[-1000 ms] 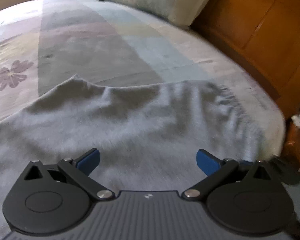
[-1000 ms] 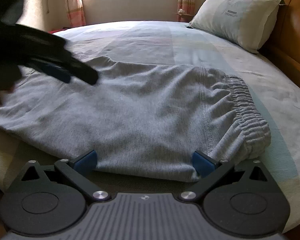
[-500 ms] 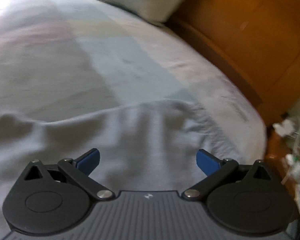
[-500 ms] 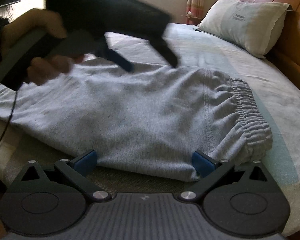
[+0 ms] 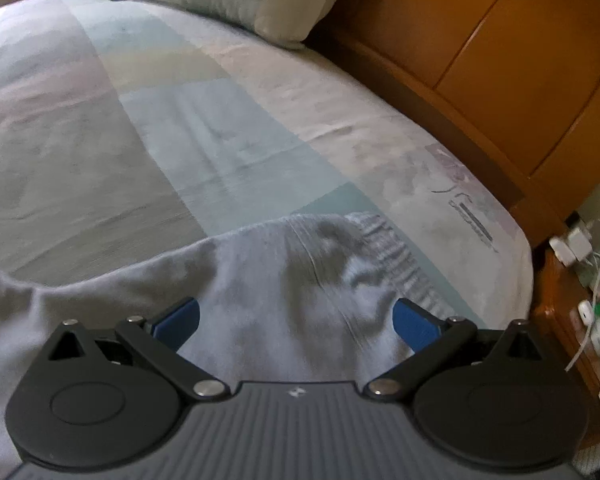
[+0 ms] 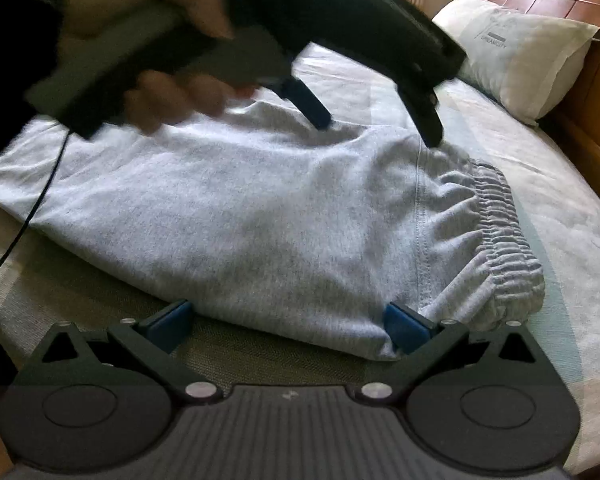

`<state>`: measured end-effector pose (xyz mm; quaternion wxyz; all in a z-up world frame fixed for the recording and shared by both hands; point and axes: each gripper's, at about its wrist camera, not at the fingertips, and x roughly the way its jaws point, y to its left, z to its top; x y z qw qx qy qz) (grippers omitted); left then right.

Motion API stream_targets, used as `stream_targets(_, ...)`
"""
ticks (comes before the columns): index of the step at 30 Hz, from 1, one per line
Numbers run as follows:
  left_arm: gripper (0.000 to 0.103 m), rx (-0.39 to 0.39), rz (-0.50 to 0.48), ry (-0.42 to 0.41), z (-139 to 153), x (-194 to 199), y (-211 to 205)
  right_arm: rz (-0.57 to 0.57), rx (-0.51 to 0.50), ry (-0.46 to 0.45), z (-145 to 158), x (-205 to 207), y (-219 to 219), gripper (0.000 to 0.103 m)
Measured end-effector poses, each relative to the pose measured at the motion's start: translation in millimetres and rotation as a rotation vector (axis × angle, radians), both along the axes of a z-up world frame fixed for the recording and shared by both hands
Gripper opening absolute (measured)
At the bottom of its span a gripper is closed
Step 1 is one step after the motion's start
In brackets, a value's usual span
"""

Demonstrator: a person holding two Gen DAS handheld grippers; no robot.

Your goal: Fold clothes

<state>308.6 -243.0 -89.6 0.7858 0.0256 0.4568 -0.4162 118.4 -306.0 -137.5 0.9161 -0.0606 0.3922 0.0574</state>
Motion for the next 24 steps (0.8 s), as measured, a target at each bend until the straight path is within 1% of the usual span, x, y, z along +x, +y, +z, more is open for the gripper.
stream_targets(2,0.102,0.0,0.003,-0.005,10.3,-8.3,12.3,0.001,-0.005,0.015,1.4,2.7,0.3,0.103)
stream_targets(5,0.102,0.003,0.01,-0.044,28.1,-23.3,31.3,-0.002,-0.007,0.031,2.5,6.9,0.0,0.103)
stream_targets(8,0.102,-0.01,0.017,-0.072,44.8,-40.0,48.5,-0.005,-0.012,0.037,3.2,7.2,2.3,0.103)
stream_targets(11,0.102,0.007,0.055,-0.087,56.7,-55.9,66.9,-0.008,-0.019,0.044,3.3,8.1,3.7,0.103)
stream_targets(13,0.102,0.021,0.093,-0.091,59.7,-64.9,80.4,-0.014,-0.02,0.045,2.9,9.2,3.4,0.103)
stream_targets(16,0.102,0.045,0.149,-0.074,50.6,-71.2,100.1,-0.025,-0.023,0.044,2.8,10.0,4.9,0.103)
stream_targets(21,0.102,0.089,0.247,0.016,10.3,-70.7,125.6,-0.033,-0.018,0.038,2.2,8.9,5.0,0.103)
stream_targets(24,0.102,0.085,0.28,0.067,-11.0,-69.8,132.5,-0.038,-0.019,0.038,2.1,9.2,5.4,0.103)
